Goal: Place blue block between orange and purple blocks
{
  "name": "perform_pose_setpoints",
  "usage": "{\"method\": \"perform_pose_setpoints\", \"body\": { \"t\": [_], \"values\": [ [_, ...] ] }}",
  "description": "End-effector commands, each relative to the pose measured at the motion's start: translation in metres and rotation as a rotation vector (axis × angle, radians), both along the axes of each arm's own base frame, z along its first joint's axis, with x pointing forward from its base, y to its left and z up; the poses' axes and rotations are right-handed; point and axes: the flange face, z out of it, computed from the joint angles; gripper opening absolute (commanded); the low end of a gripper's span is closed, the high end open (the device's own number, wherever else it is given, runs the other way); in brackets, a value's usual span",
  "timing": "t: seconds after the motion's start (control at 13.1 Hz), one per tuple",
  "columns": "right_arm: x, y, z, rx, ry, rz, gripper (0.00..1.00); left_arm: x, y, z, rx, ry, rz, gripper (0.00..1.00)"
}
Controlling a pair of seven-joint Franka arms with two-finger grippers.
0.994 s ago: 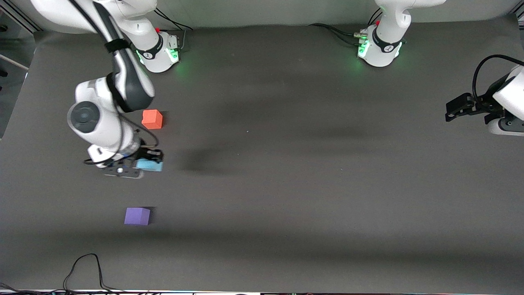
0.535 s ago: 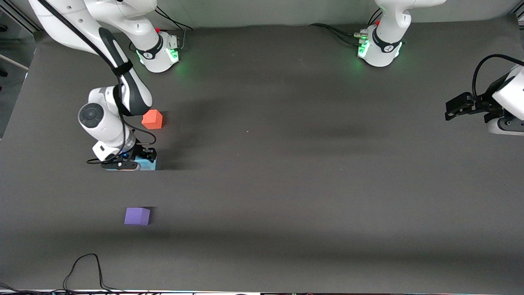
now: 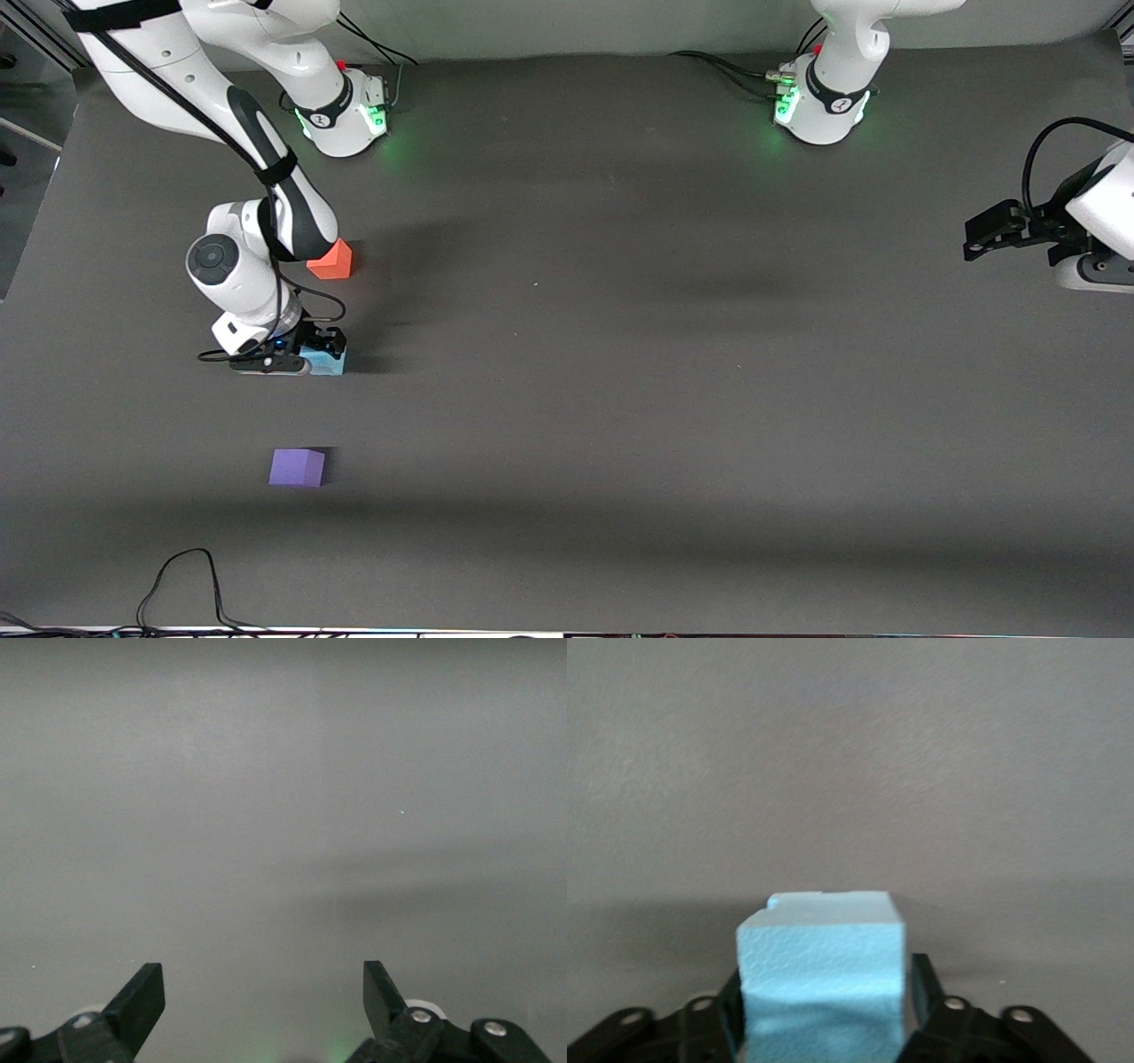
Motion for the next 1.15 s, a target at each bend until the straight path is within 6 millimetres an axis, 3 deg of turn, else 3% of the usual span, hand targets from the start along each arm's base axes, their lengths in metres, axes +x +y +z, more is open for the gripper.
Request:
{"method": "perform_pose_setpoints", "body": {
  "t": [0.0, 0.23, 0.46, 0.61, 0.84, 0.99, 1.07],
  "values": [
    [0.003, -0.009, 0.066, 0.024, -0.023, -0.007, 1.0, -0.005, -0.001, 0.003, 0.002, -0.008, -0.001, 1.0],
    [0.002, -0.025, 0.154, 0.043, -0.072, -0.042, 1.0, -0.005, -0.002, 0.004, 0.0, -0.015, -0.001, 1.0],
    [0.008, -0.037, 0.25, 0.047, -0.015, -0.065, 1.0, -0.005, -0.003, 0.006, -0.005, -0.02, -0.001, 1.0],
    [0.009, -0.038, 0.303, 0.046, 0.02, -0.069, 1.0, -0.005, -0.003, 0.006, -0.008, -0.02, -0.002, 1.0],
    [-0.004, -0.04, 0.362, 0.059, 0.033, -0.026, 1.0, -0.005, -0.003, 0.006, -0.011, -0.02, 0.001, 1.0],
    [-0.008, -0.045, 0.392, 0.116, 0.036, -0.009, 1.0, -0.005, -0.003, 0.006, -0.011, -0.02, 0.0, 1.0],
    [-0.009, -0.037, 0.403, 0.112, 0.035, 0.013, 1.0, -0.005, -0.003, 0.006, -0.011, -0.02, 0.0, 1.0]
  ]
}}
